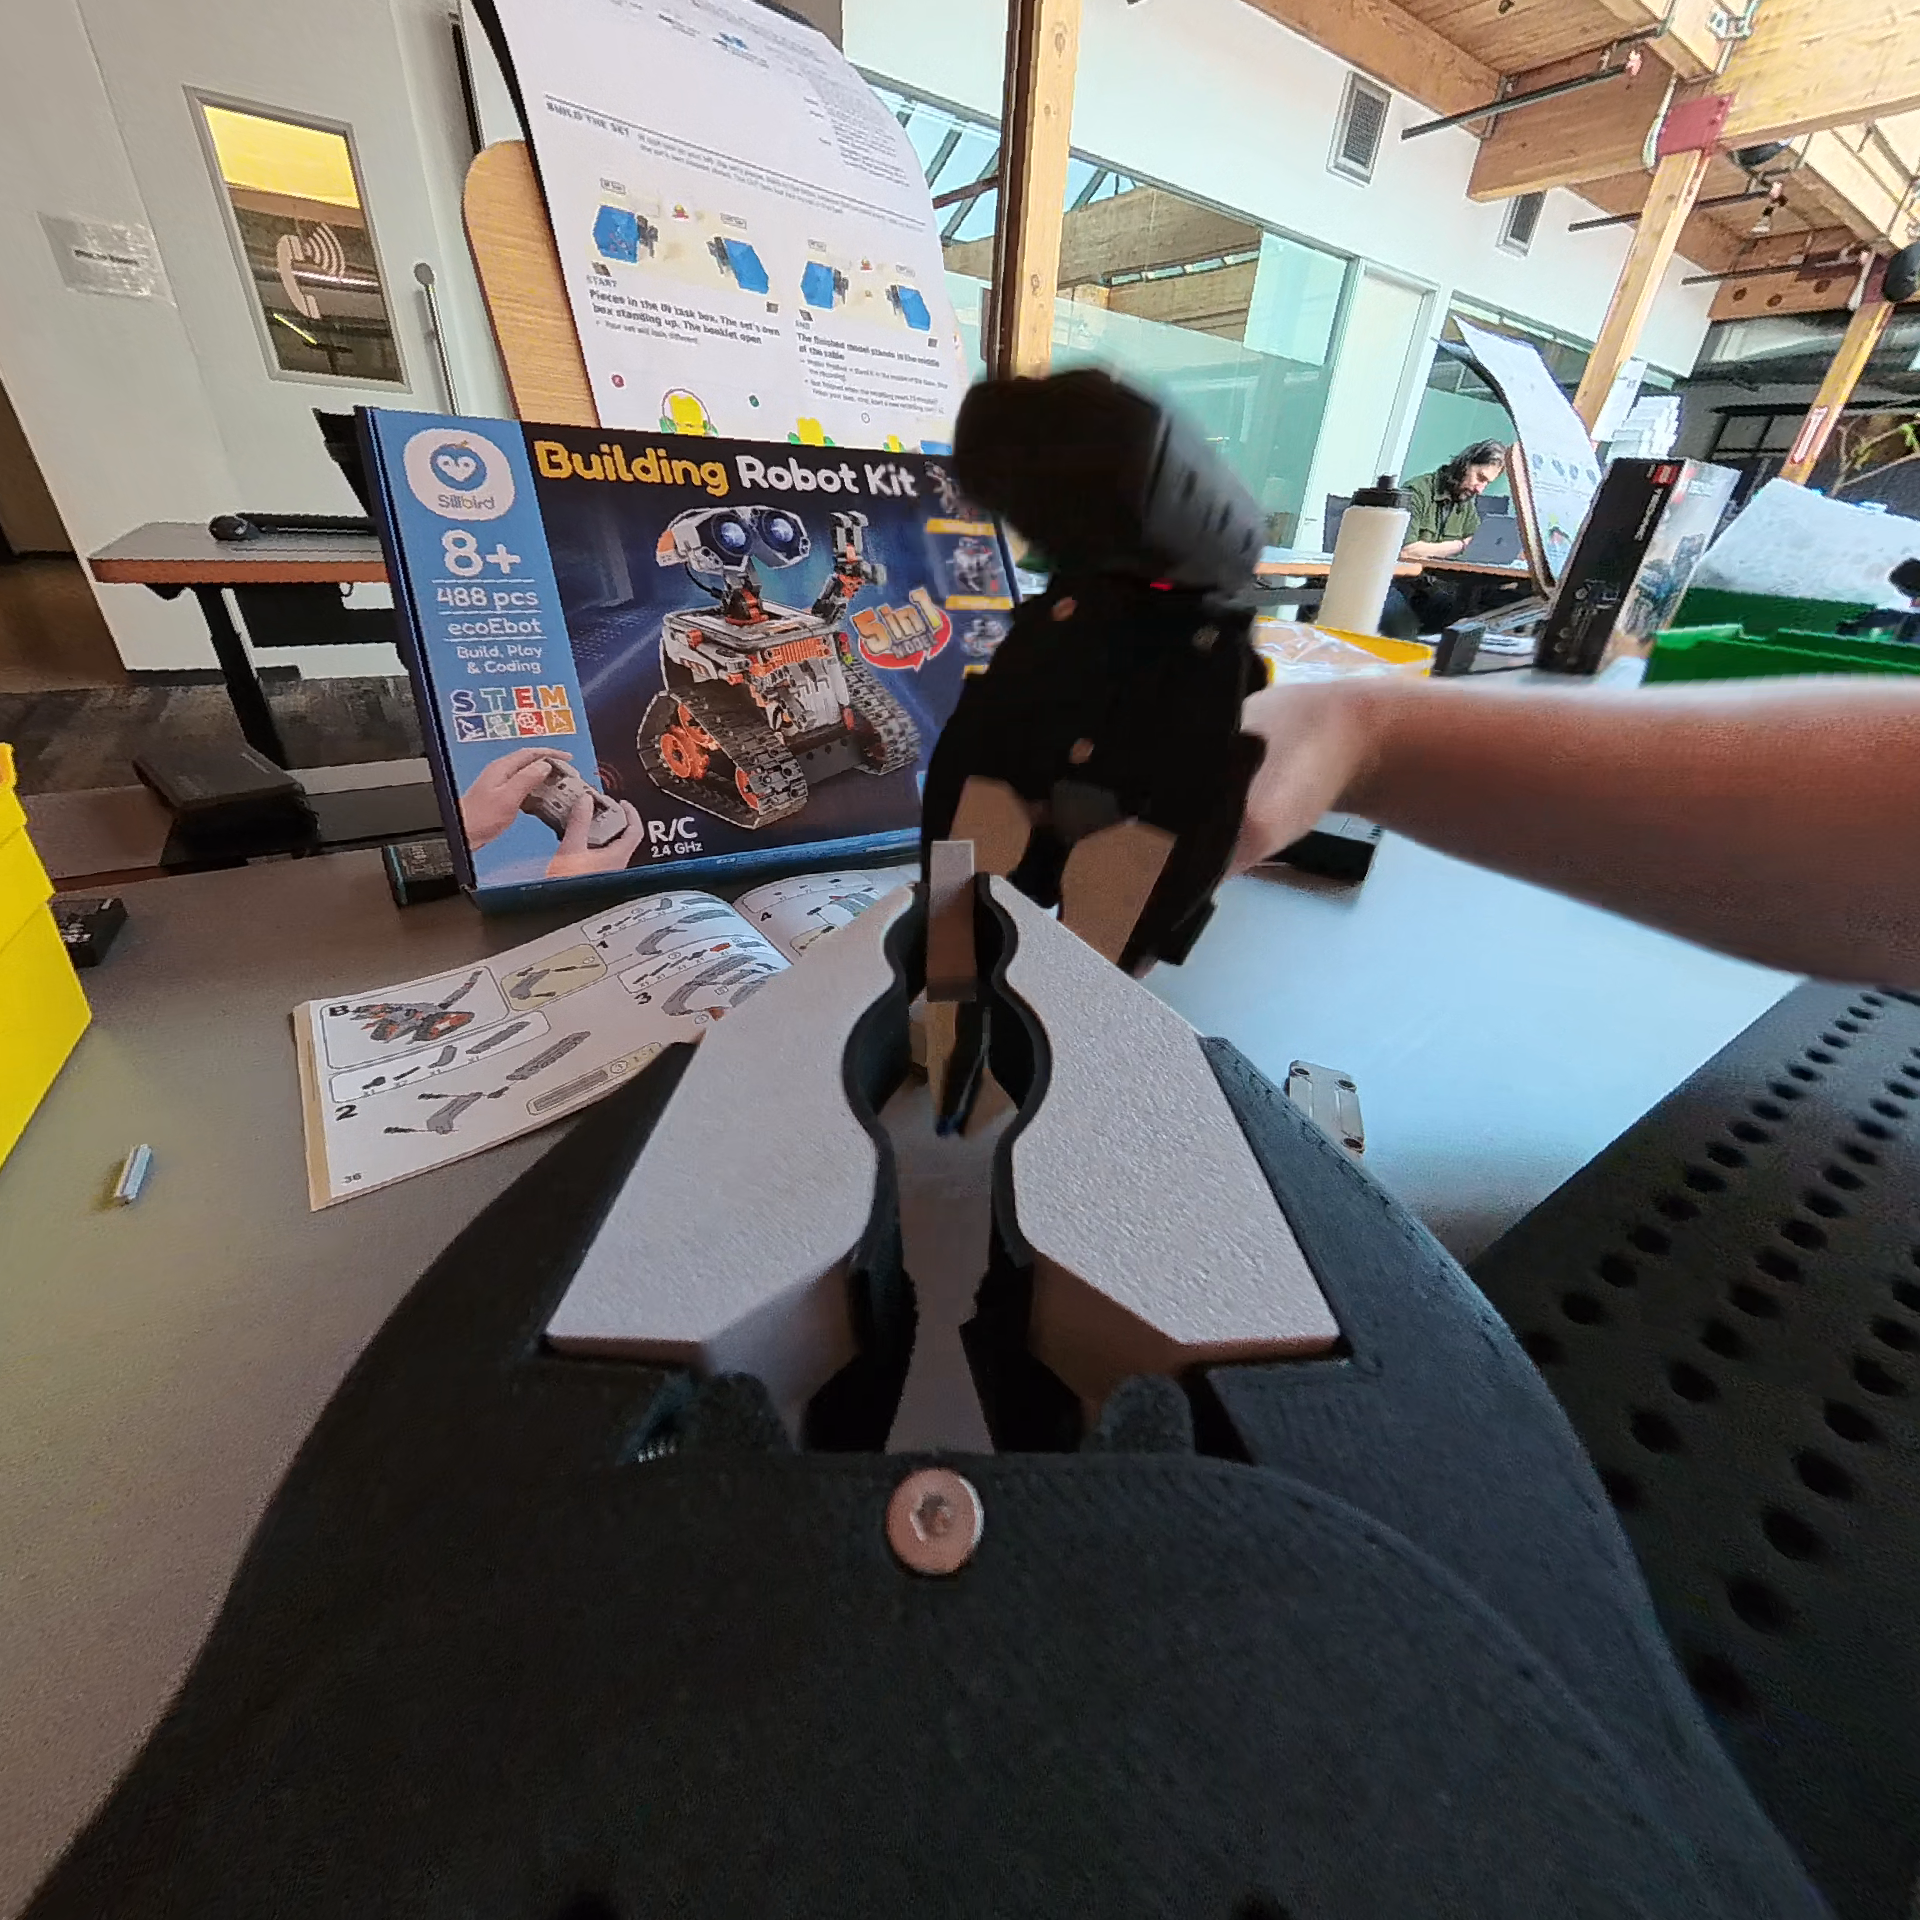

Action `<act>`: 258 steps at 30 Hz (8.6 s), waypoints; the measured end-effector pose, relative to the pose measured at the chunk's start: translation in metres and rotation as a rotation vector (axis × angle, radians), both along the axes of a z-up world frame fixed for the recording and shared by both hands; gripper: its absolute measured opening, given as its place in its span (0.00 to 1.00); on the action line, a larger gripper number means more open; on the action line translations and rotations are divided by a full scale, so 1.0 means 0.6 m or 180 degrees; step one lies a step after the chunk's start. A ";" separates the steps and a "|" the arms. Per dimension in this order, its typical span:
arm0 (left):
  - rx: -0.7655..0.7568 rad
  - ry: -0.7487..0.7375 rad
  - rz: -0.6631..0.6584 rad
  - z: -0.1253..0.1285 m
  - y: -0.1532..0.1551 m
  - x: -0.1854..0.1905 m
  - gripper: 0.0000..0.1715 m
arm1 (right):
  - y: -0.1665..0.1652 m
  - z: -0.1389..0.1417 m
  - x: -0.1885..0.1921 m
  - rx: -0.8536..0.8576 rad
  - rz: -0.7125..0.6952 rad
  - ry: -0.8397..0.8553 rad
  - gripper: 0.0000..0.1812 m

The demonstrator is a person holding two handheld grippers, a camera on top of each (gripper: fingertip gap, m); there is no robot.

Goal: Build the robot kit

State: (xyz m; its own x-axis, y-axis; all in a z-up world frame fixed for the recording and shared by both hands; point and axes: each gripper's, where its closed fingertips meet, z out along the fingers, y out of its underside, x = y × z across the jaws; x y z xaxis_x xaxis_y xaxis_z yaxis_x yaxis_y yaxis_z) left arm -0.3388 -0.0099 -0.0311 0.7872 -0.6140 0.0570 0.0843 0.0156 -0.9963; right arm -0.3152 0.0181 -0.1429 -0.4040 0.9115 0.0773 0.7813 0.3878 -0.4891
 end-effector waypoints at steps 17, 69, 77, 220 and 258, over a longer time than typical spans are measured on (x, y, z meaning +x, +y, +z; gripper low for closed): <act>0.0191 0.0339 0.0228 0.031 0.001 0.030 0.03 | -0.027 0.225 0.011 -0.4723 -0.2026 0.2942 0.01; -0.0366 -0.0613 -0.0176 0.047 -0.008 0.083 0.03 | -0.056 0.262 0.003 -0.0891 -0.1685 0.3928 0.01; -0.0134 -0.0274 -0.0168 0.050 -0.023 0.083 0.03 | -0.077 0.264 0.005 -0.0968 -0.1366 0.3831 0.02; -0.0874 0.0317 -0.0207 -0.043 -0.001 0.061 0.04 | -0.052 0.157 0.022 -0.0269 -0.1828 0.2598 0.02; -0.1263 -0.0836 -0.1029 -0.007 -0.046 0.129 0.03 | -0.069 0.218 0.031 -0.3421 -0.1843 0.3297 0.01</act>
State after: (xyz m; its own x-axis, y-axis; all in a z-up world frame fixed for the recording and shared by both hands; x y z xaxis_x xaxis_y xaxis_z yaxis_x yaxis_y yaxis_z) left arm -0.2615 -0.0376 -0.0353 0.4914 -0.7127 0.5005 0.2681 -0.4230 -0.8656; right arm -0.2966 -0.0235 -0.0124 -0.1843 0.7255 -0.6631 -0.1327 -0.6868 -0.7146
